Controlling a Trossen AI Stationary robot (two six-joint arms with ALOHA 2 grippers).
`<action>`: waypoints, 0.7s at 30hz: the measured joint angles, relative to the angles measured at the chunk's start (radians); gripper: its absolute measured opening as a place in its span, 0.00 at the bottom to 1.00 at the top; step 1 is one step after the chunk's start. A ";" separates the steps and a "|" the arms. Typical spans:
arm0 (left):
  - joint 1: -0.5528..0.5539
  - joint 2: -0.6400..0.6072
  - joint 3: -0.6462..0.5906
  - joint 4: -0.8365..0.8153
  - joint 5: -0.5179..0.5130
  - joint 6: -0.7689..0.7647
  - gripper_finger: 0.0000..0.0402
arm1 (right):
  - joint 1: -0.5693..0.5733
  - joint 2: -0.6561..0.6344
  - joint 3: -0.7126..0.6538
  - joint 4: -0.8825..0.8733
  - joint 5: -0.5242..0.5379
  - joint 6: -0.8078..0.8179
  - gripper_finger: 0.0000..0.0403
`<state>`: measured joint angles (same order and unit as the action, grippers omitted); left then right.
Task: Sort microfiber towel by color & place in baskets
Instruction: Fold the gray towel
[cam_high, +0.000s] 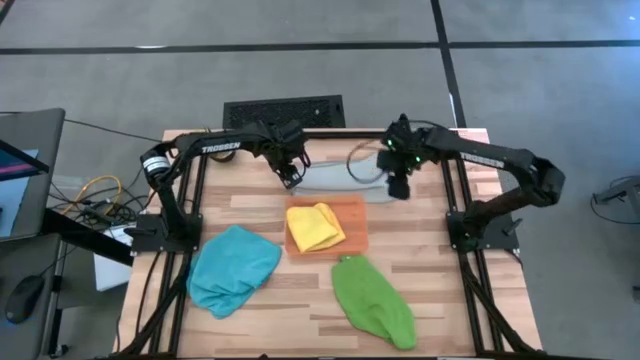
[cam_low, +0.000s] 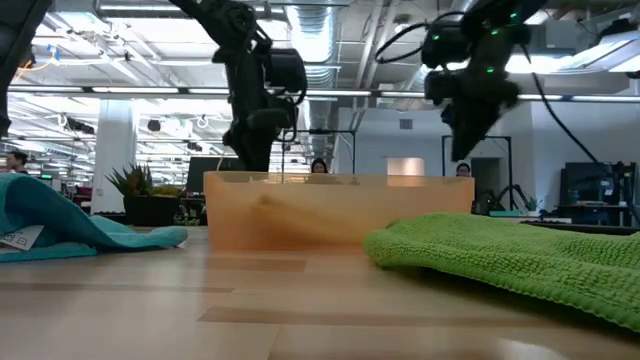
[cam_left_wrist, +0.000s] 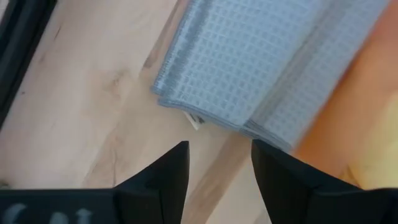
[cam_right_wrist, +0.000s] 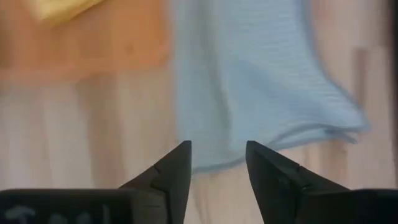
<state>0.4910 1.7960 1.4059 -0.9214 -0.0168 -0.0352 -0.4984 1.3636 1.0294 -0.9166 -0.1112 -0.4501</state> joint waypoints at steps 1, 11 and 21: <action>-0.005 -0.011 0.000 -0.005 -0.006 0.001 0.42 | 0.022 -0.022 -0.024 -0.004 0.000 -0.022 0.43; -0.028 -0.096 0.000 -0.010 -0.024 -0.011 0.42 | 0.113 -0.067 -0.243 0.204 0.032 -0.010 0.41; -0.030 -0.102 0.000 -0.012 -0.017 -0.055 0.42 | 0.077 0.071 -0.279 0.274 0.088 -0.105 0.40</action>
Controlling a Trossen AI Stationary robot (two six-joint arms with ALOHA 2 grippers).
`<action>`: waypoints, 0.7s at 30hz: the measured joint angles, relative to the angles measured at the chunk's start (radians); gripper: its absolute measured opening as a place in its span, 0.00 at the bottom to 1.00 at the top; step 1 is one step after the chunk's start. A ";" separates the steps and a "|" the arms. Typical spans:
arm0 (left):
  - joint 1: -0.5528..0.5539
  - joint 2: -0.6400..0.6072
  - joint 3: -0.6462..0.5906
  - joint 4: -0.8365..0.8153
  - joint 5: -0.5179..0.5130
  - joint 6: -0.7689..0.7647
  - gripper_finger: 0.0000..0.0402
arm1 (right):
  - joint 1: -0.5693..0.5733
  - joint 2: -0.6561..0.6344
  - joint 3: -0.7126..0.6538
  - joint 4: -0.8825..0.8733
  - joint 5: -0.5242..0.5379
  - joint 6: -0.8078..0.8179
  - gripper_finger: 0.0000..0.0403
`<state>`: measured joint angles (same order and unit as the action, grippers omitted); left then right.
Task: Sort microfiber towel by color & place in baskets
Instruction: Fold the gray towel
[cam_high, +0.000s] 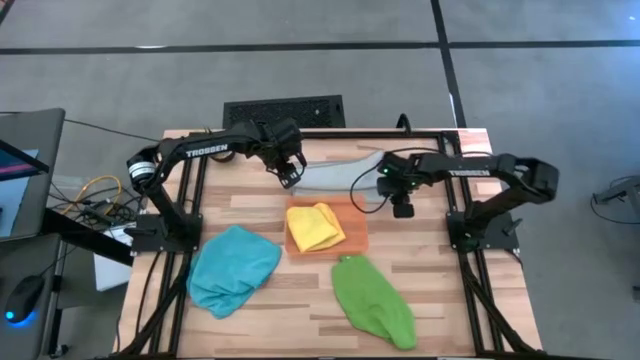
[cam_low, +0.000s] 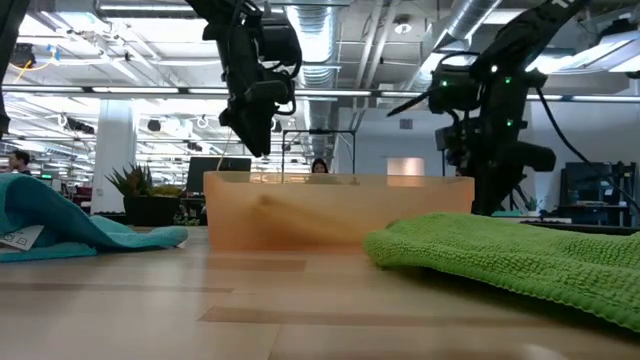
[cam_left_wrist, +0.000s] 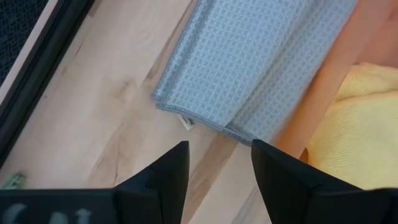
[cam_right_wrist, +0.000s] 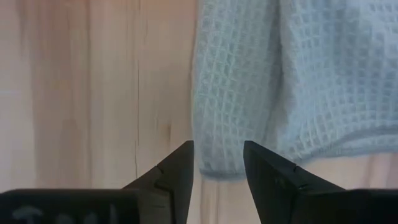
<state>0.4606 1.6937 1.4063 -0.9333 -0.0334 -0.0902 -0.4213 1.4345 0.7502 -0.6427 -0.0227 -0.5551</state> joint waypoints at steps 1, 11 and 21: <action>0.000 0.000 0.000 -0.002 0.000 0.000 0.42 | 0.000 0.009 0.000 0.007 -0.002 -0.003 0.40; 0.000 0.000 0.000 -0.003 0.000 0.000 0.42 | 0.004 0.031 0.000 -0.002 -0.012 -0.004 0.40; 0.000 0.000 0.000 -0.003 0.001 0.018 0.42 | 0.042 0.147 0.003 0.008 0.117 -0.003 0.40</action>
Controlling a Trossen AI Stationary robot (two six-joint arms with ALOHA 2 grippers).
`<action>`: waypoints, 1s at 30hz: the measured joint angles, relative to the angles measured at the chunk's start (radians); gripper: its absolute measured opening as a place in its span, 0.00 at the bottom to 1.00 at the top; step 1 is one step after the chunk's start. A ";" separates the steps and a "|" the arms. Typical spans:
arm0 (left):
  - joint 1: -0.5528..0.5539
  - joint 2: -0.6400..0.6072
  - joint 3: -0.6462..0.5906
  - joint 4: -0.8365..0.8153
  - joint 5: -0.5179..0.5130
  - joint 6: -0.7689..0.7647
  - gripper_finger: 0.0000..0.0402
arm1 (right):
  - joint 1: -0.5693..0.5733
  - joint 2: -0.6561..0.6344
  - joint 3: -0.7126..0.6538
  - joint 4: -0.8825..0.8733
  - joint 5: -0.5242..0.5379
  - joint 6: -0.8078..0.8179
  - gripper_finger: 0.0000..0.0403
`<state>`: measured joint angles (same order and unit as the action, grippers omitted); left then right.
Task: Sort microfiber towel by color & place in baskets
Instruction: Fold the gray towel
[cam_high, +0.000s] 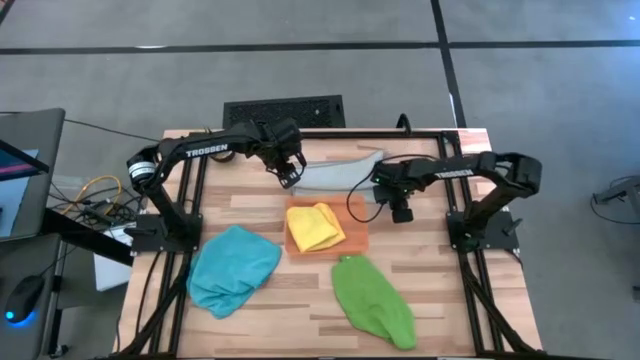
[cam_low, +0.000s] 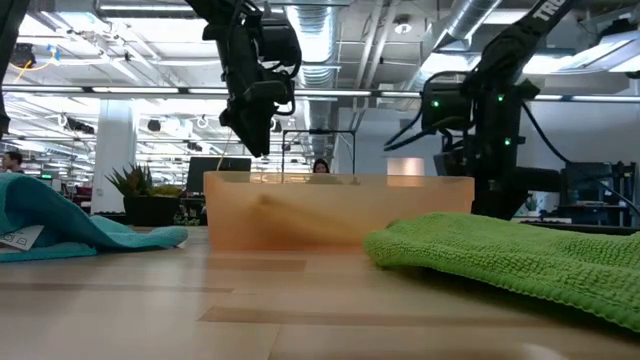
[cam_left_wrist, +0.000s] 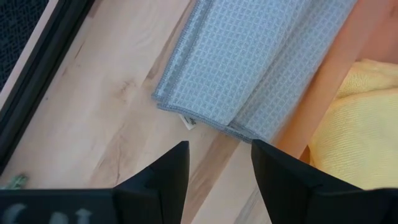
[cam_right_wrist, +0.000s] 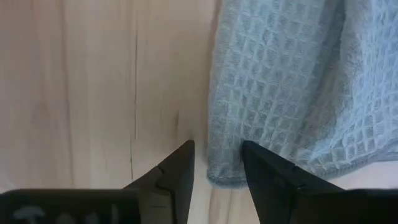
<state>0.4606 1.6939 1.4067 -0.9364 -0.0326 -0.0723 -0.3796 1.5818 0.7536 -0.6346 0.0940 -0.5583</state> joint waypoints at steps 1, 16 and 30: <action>0.000 0.000 0.000 0.000 0.000 0.000 0.42 | 0.005 0.009 0.001 0.000 0.012 0.000 0.40; 0.000 0.000 0.000 -0.001 0.001 0.000 0.42 | 0.010 0.008 -0.001 0.047 0.074 0.098 0.03; 0.000 0.000 0.000 -0.015 0.027 0.001 0.42 | -0.071 -0.015 0.144 -0.054 0.114 0.027 0.02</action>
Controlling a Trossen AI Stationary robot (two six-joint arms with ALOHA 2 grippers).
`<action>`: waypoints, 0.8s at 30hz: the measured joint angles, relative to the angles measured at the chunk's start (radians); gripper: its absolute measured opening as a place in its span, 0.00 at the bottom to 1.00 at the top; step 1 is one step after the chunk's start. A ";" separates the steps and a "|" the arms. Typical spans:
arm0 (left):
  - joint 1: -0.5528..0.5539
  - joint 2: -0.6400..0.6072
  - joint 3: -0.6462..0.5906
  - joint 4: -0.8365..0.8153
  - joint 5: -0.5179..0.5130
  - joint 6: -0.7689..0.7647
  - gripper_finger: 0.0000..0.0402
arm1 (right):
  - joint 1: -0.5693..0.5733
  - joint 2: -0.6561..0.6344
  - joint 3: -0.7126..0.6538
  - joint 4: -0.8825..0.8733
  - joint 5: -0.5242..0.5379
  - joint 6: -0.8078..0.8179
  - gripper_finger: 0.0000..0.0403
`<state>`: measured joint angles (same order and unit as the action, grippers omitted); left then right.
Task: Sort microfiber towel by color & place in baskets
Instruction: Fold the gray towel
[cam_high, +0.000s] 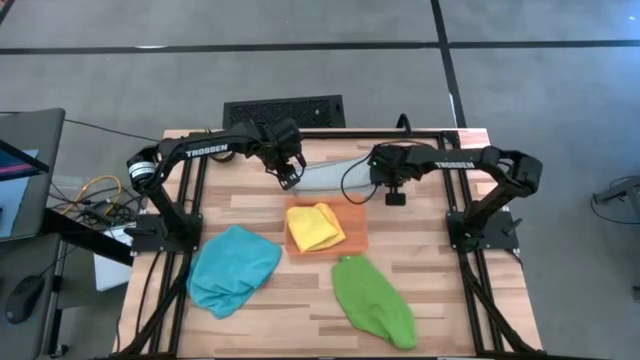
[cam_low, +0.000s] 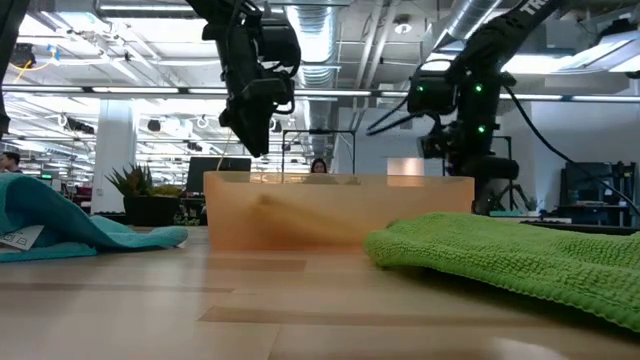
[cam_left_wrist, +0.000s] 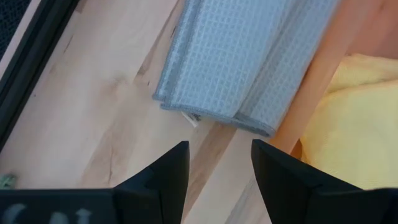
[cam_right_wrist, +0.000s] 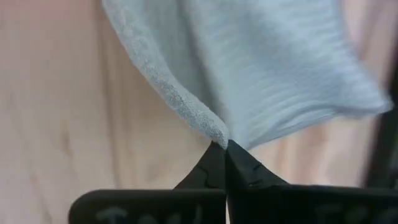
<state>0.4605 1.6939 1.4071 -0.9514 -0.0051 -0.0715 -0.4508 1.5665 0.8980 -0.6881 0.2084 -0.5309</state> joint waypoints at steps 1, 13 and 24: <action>0.000 0.000 0.000 -0.005 0.000 0.000 0.42 | -0.005 0.000 0.014 0.001 0.010 -0.020 0.01; 0.000 0.000 0.000 -0.008 0.000 0.000 0.42 | -0.014 0.011 0.132 0.159 -0.004 -0.260 0.01; 0.000 0.000 0.000 -0.008 -0.001 -0.001 0.42 | 0.020 0.010 0.137 0.343 -0.126 -0.317 0.01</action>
<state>0.4606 1.6939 1.4071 -0.9596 -0.0063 -0.0723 -0.4303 1.5761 1.0351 -0.3453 0.0829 -0.8480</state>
